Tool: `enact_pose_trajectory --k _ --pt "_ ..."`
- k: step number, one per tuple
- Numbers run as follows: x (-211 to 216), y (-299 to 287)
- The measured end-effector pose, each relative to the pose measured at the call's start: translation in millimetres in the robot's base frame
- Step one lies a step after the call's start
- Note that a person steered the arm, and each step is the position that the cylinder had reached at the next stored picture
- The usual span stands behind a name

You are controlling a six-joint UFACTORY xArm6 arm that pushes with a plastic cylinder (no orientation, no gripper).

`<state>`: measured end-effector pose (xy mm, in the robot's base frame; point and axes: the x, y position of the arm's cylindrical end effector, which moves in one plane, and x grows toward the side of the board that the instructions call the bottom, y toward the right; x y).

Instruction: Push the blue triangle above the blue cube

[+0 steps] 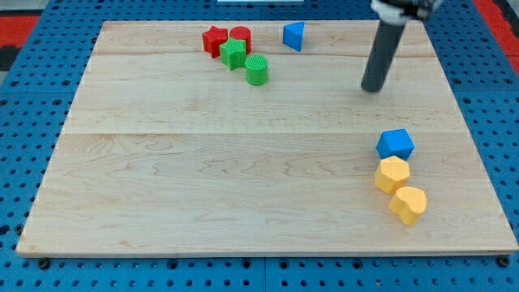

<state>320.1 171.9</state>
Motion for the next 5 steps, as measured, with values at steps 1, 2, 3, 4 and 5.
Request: enact_pose_trajectory --k 1,2,3,4,5 --pt "-101.7 8.7" --pt "-128.7 -42.3" --pt "-96.1 -99.2" --pt "-99.4 -125.3" --pt "-83.5 -131.7"
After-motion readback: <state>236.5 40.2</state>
